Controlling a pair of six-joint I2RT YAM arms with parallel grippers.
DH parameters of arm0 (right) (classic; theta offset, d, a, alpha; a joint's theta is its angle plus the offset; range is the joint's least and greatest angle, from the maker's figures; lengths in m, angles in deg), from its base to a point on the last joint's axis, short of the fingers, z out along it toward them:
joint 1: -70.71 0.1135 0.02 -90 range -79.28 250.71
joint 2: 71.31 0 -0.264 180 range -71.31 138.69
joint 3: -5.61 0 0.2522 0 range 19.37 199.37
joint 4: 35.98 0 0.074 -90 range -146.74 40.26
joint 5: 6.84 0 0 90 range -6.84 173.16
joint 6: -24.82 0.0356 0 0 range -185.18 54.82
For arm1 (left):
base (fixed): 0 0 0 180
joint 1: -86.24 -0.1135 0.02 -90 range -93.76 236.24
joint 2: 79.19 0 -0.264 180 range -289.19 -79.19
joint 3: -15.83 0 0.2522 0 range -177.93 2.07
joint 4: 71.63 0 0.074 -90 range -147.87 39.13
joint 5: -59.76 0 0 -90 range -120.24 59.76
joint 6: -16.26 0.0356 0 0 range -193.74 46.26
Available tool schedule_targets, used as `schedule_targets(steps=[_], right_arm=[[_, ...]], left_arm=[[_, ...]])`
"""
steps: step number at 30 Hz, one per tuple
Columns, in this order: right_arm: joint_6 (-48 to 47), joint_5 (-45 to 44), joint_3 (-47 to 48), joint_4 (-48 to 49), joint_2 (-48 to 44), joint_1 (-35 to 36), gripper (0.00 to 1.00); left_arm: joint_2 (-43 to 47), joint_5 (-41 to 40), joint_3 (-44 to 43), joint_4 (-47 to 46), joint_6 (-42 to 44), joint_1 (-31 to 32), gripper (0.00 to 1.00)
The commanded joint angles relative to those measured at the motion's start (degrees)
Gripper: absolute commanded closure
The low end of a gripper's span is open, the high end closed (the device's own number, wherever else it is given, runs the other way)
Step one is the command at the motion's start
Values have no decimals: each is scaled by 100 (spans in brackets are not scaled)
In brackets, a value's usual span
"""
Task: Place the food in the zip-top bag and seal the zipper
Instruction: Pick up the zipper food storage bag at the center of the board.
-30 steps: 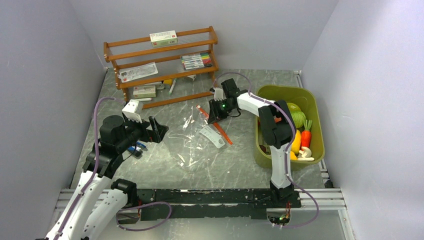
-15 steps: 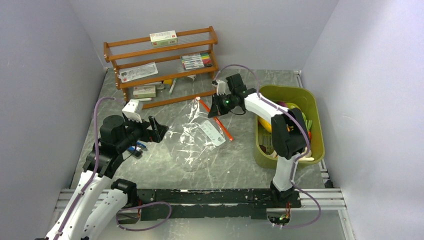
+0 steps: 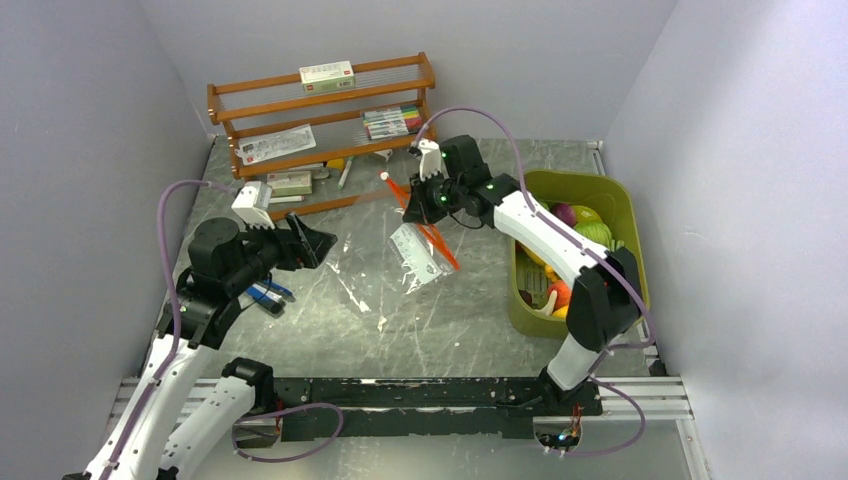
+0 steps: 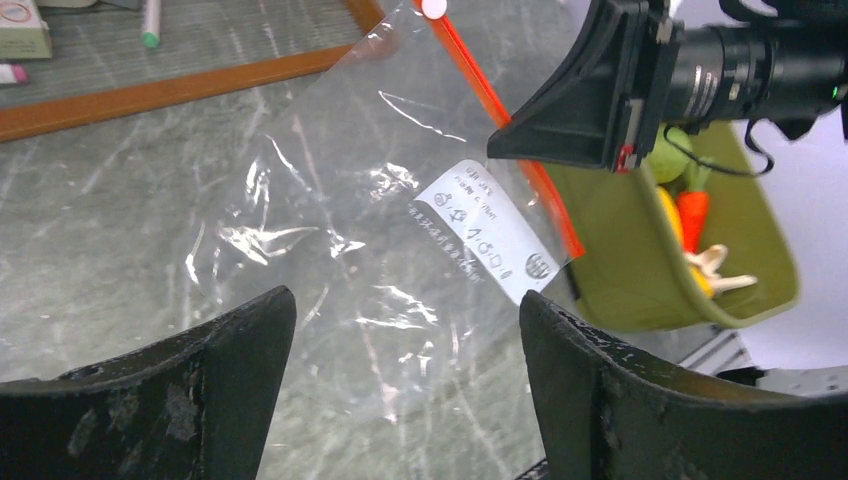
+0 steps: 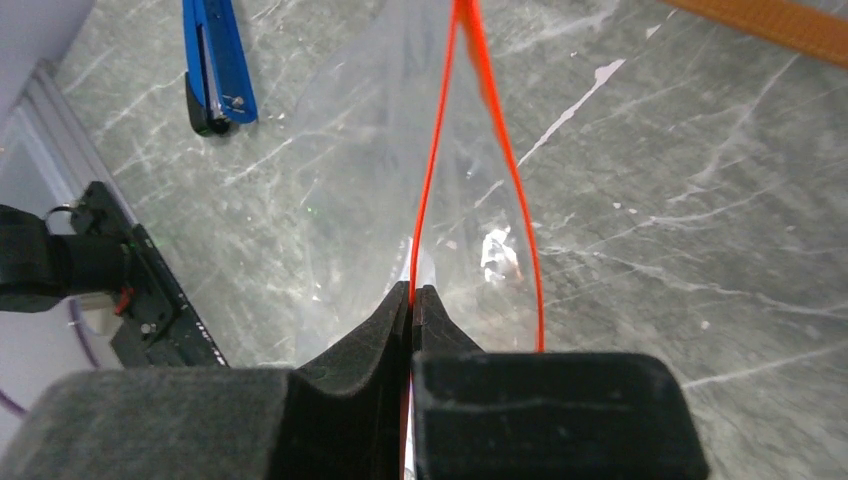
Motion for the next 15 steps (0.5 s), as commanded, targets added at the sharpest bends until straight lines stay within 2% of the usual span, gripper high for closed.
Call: schedule_targets(steps=[1,7,15], right_arm=[[-434,-894,118,-107,-780,593,100],[-904,-2029,194,-124,-1299,1273,100],[-1008,-2866,-215,466,-1629,2178,100]], left_arm=[[-186,305,-354,-87,-866,-52,21],[-614,868,-832,-209,-1511,-52,25],[-868,1835,-392,-1785,-2550,-52,24]])
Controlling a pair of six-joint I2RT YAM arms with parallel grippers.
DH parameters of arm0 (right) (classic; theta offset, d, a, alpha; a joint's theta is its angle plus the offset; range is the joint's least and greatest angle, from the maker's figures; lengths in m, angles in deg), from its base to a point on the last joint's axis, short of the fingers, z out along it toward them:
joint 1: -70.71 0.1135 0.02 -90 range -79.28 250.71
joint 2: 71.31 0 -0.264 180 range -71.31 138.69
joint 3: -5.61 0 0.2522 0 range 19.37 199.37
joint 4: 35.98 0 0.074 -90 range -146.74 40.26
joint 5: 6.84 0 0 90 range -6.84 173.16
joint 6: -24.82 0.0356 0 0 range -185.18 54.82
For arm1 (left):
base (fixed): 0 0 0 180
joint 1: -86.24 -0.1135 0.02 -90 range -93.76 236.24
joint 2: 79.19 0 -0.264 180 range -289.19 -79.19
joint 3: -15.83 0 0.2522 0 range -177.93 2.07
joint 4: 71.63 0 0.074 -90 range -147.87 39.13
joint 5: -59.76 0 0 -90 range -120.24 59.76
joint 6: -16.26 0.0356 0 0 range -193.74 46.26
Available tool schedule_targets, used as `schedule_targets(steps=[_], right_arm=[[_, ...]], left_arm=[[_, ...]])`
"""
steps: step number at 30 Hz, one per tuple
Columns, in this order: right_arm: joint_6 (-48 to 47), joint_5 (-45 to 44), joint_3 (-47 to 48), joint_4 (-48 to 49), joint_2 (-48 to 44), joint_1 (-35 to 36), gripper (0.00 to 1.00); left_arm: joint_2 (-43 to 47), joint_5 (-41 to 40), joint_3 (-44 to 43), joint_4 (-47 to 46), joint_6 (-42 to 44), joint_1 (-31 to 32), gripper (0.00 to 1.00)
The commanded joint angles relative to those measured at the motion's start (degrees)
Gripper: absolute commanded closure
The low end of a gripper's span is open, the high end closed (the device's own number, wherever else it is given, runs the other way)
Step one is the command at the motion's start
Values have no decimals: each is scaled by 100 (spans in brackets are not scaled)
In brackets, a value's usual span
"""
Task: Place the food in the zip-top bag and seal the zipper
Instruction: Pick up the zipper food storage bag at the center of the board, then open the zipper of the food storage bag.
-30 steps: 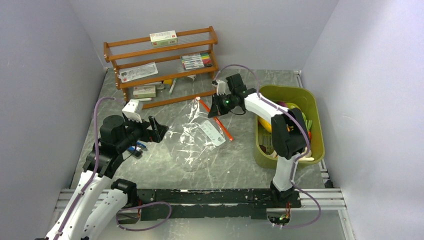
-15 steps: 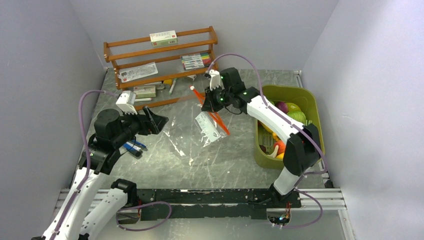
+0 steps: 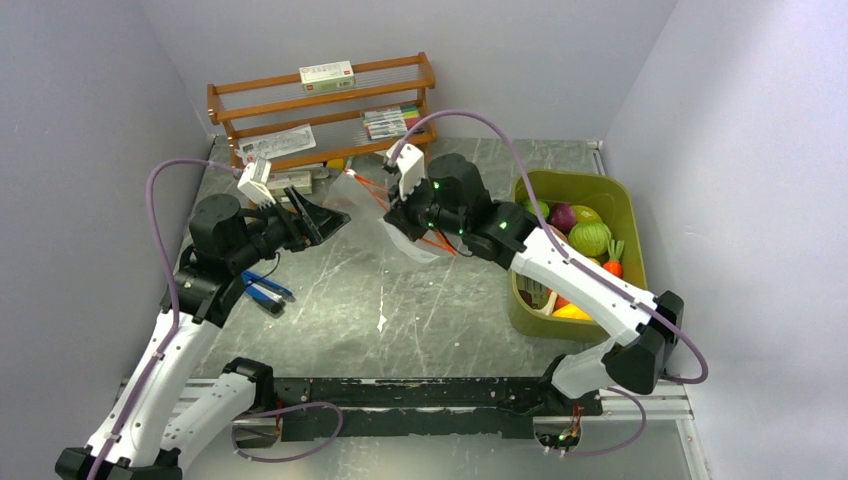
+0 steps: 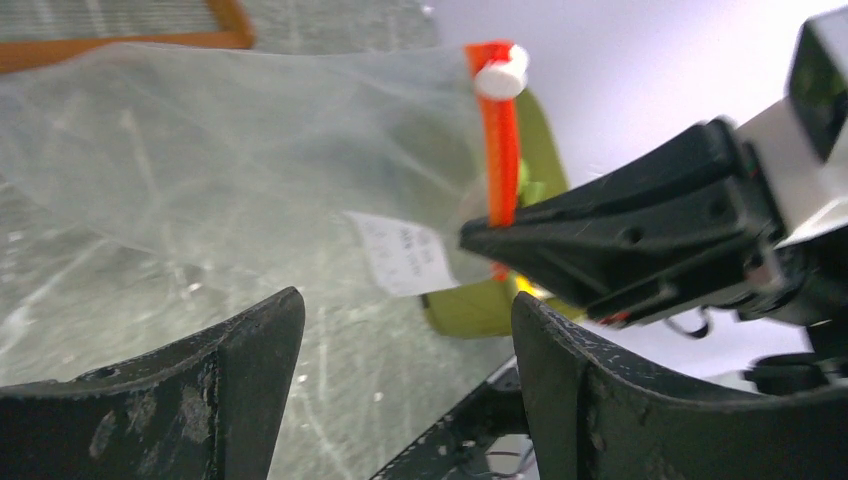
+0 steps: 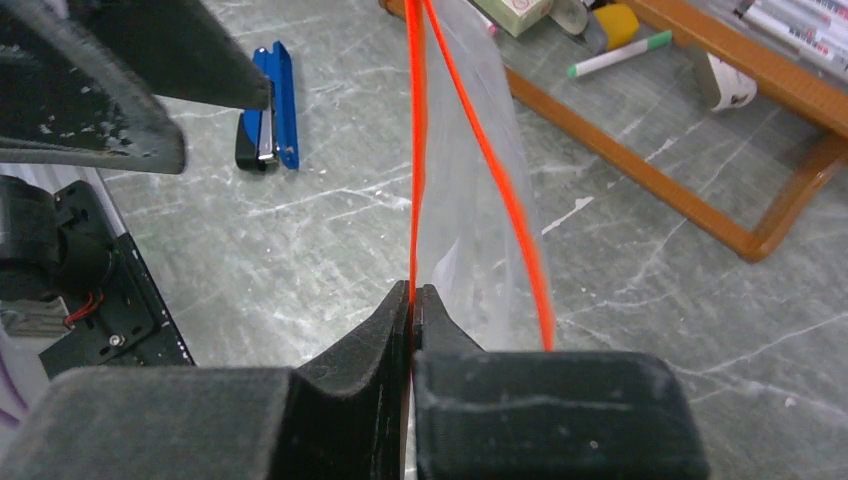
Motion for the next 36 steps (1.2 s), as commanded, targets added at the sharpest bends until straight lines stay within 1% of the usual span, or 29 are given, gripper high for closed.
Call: schedule_targets(steps=[1,4,8,13,16,22,29,32,34,36], right_arm=[[-141,-764,-205,350,-39,367,100],[-123,-1145,-333,489,35,604,100],[-33,-1259,-365,632,203,765,100],[-41,-1497,-343,744,396,1026,100],[-14,-1579,-348,832,425,1138,100],[-9,-1721,-484,1059,406,1348,100],[-9,-1731,-483,1138,482,1460,100],[42,-1769,-476,1155,550,1520,100],[92,-1784,-451,1135,628,1549,100],[144,-1797,-416,1108,716,1600,100]], left_arm=[[-139,802,261,-1095,-799,-49,23],[-189,887,507,-1459,-882,-57,16],[-256,669,828,-1574,-836,-51,18],[-431,555,955,-1539,-683,-49,25],[-477,335,879,-1160,-497,-48,30],[-358,-148,916,-828,-269,-49,43],[-354,-303,988,-690,-147,-49,49],[-433,-303,960,-568,-119,-49,59],[-494,-307,910,-434,-76,-49,63],[-524,-236,887,-387,-7,-49,76]])
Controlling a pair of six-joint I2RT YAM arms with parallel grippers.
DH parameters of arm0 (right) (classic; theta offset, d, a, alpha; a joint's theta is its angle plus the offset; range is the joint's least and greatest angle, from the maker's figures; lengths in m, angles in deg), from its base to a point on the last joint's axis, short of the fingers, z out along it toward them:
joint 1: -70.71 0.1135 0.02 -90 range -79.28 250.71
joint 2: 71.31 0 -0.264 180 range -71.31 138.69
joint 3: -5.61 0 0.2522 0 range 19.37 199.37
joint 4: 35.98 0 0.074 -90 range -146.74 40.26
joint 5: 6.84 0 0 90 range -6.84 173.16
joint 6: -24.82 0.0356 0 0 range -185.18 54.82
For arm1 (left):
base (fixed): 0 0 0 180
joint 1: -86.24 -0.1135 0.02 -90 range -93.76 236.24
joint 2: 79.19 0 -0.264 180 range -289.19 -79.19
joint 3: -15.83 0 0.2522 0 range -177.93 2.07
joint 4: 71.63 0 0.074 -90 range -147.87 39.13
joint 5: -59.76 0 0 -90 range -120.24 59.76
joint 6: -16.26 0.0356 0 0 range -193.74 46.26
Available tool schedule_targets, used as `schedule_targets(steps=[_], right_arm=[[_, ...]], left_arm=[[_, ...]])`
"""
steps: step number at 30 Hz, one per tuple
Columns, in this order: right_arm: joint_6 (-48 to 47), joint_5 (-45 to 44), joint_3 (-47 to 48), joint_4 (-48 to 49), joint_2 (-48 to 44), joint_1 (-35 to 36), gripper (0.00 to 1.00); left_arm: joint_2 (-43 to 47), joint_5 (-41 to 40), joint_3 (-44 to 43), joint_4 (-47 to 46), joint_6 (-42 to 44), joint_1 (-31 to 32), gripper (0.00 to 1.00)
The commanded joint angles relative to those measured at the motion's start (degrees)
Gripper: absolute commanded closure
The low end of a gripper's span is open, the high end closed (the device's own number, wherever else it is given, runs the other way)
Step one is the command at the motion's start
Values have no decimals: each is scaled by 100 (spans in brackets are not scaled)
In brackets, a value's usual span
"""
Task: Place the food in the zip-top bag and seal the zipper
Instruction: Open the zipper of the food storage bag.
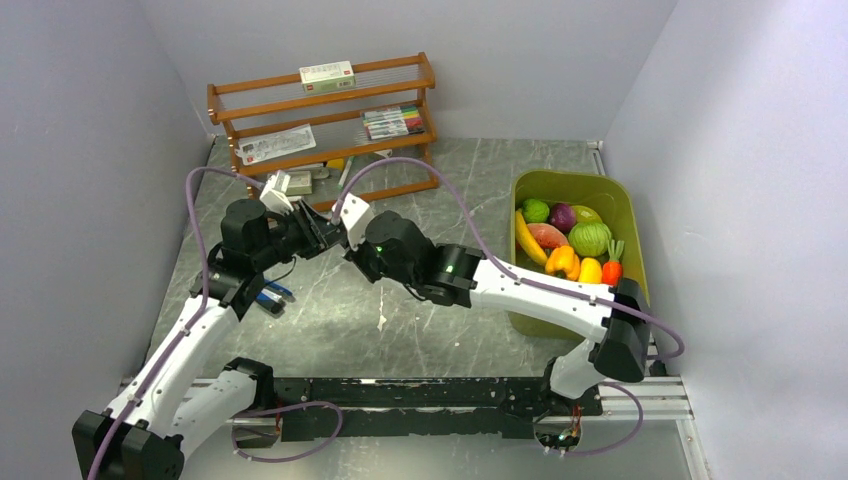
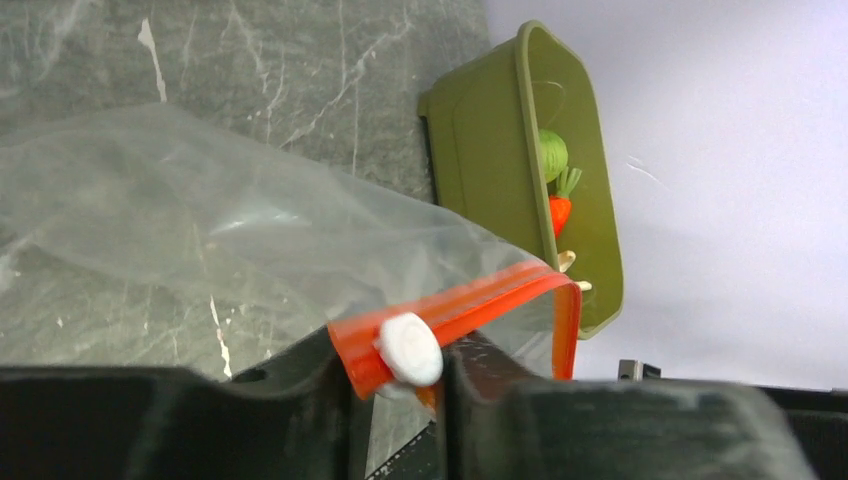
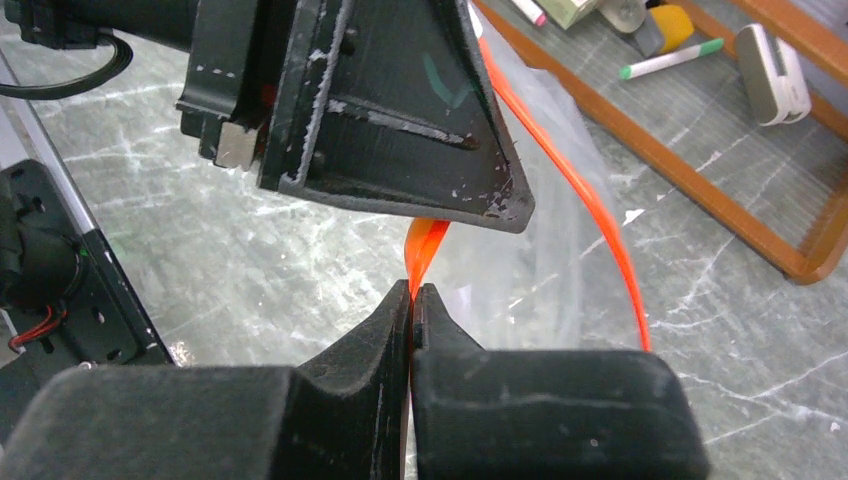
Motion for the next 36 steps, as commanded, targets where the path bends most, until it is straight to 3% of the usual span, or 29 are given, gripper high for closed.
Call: schedule_targets(steps=[1,4,12,24,28,36], right_arm=[[164,-139,65,168,163,124,100],[349,-203,153,93,214,136,97],[908,-186,727,-638,163,129,56],[1320,-1254,1303,-1903,-63,131,54],[1303,-1684,1465,-2243,-16,131,49],[1143,-2042,1648,-2517,143,131,47]], left_arm=[[-86,-68,-72,316,252,-47,82],[-56,-24,-69,312,316,-48,93],[-66,154,-53,369,392,-47,93],[-82,325,-121,534,375,-47,93],[-23,318,-149,568,368,-47,93],[-25,312,-214,684,451,-47,93]])
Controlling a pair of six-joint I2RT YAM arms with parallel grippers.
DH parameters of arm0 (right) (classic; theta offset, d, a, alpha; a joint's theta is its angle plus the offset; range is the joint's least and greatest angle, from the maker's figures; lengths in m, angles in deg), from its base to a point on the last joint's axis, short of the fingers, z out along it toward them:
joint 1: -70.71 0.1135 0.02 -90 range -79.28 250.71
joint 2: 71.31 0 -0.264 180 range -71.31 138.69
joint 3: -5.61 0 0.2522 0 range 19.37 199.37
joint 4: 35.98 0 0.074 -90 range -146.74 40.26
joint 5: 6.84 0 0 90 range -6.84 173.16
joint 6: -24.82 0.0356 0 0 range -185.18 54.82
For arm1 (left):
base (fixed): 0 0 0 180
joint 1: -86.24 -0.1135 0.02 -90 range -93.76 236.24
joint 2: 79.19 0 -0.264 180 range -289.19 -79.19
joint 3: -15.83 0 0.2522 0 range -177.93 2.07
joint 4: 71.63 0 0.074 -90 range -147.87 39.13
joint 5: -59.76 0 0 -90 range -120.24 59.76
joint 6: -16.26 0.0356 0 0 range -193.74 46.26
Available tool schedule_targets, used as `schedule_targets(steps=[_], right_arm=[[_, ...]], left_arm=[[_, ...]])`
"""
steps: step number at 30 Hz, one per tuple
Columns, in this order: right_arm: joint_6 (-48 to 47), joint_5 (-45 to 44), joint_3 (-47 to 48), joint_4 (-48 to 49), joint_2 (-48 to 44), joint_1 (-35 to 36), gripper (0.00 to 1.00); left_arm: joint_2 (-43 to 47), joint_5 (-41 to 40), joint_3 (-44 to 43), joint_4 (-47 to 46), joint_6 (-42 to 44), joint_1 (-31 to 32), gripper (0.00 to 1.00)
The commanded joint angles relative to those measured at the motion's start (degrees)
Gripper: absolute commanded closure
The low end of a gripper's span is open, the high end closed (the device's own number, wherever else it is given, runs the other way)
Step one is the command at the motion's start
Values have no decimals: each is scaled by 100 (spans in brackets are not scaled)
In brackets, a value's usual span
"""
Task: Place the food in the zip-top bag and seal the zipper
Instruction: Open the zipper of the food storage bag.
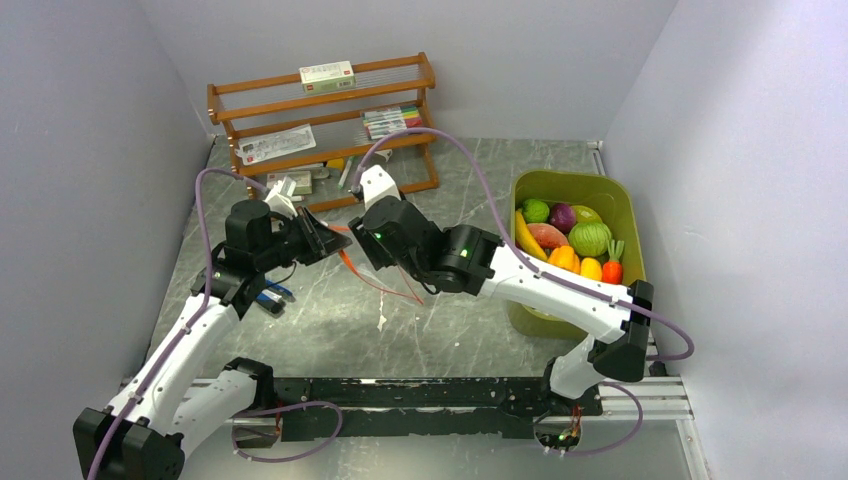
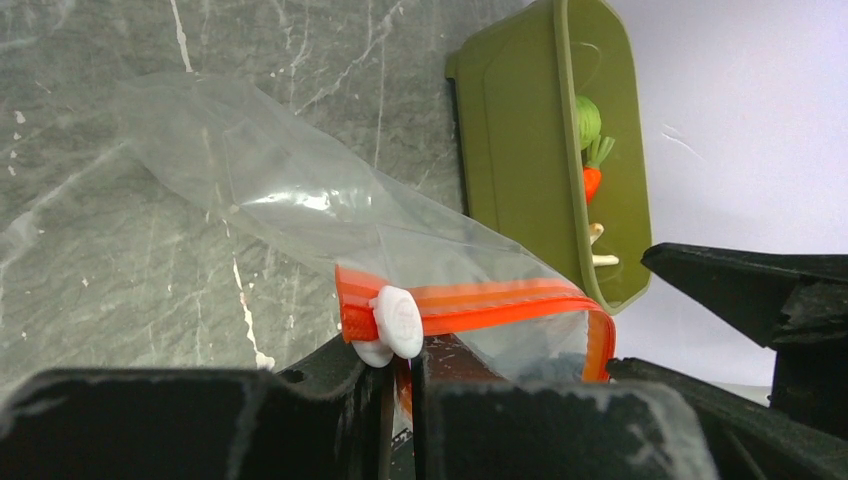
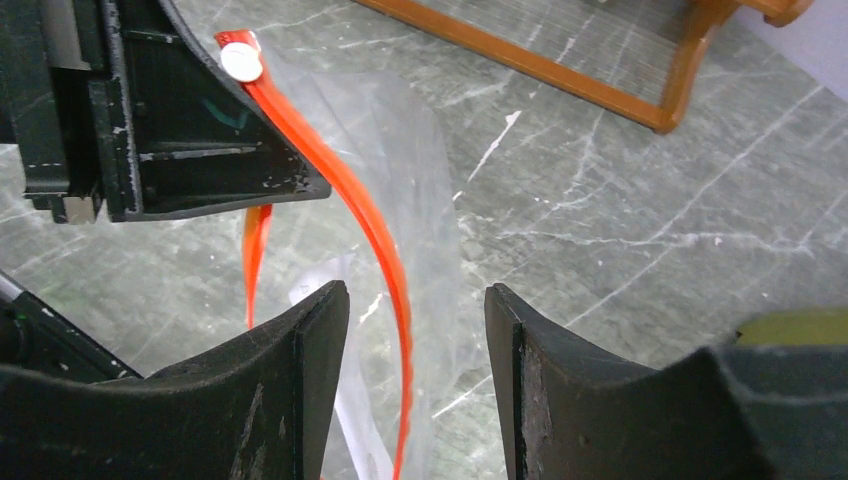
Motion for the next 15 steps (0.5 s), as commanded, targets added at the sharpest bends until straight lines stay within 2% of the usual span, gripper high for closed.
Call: schedule_targets(steps=[1,7,10,13,15], right_arm=[[-108,-303,209,-201,49,20,47],[-54,-75,-27,-93,269,14,49],[3,-54,-78,-71,414,7,54],[53,-71,-105,-28,471,-61,69],[96,-77,-131,-17,446,-153,84]], left_arm=[[69,142,-210,151,121,-47,93],[67,256,-193,56,63,-47,93],[76,402,-201,13,51,-47,93],[84,506,-223,40,85,-47,93],[84,574,-267,98,163,-47,93]])
